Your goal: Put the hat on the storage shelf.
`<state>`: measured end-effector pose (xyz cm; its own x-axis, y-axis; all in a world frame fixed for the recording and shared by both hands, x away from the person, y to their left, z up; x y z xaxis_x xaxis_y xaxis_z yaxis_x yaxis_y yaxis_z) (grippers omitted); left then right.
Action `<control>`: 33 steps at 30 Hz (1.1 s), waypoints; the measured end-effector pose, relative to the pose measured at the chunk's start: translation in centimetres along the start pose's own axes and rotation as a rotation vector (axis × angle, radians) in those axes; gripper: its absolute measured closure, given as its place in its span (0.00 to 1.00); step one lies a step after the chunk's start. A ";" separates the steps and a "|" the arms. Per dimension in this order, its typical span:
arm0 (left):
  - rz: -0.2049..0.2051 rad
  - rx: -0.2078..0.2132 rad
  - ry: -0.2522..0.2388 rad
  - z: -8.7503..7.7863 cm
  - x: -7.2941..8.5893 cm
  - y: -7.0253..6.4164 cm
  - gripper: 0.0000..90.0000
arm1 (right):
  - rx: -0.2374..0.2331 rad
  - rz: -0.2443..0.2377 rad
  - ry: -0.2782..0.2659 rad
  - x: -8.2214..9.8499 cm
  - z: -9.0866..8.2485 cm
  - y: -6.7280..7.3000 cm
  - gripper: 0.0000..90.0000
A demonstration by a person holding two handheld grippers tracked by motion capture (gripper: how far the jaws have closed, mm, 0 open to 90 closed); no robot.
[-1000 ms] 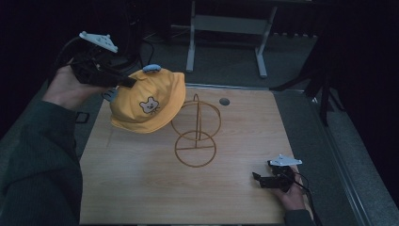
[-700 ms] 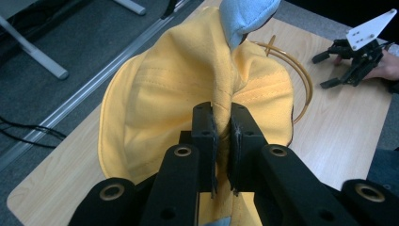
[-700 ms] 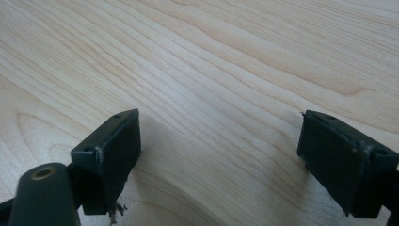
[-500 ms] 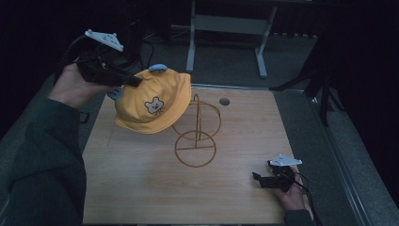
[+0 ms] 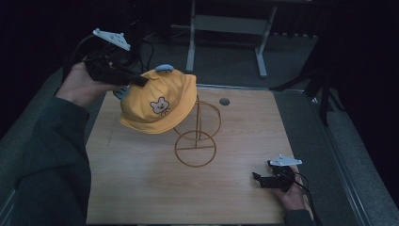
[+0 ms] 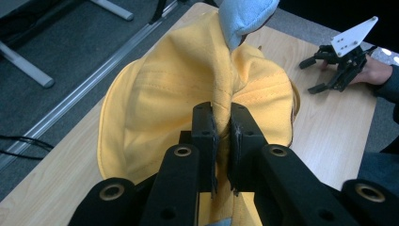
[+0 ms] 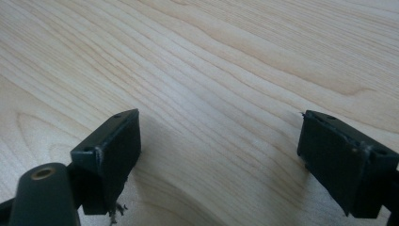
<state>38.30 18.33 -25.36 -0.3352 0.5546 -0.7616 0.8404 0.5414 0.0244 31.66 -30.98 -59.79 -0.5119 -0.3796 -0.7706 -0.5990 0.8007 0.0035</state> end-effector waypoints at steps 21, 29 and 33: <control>0.023 0.029 0.004 3.2 -2.5 -1.2 0.92 | 0.000 0.001 0.000 0.0 0.0 0.0 0.15; 0.039 0.049 0.002 4.7 -3.4 -1.9 0.92 | -0.001 0.000 0.002 0.0 0.0 0.0 0.15; 0.044 0.053 0.003 5.7 -3.8 -2.2 0.91 | -0.001 0.000 0.002 0.0 0.0 0.0 0.15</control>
<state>40.18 11.43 -26.19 -0.2983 0.5793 -0.7586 0.8758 0.4821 0.0237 31.66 -30.99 -59.77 -0.5126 -0.3806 -0.7696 -0.5996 0.8003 0.0036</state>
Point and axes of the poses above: each handheld gripper's, and its own axes: z roughly forward along the jaws, x roughly out of its underside, y roughly to its left, the point moved 3 cm from there along z, roughly forward along the jaws, and after that the axes turned 4 degrees about -y, right-handed, at the moved point
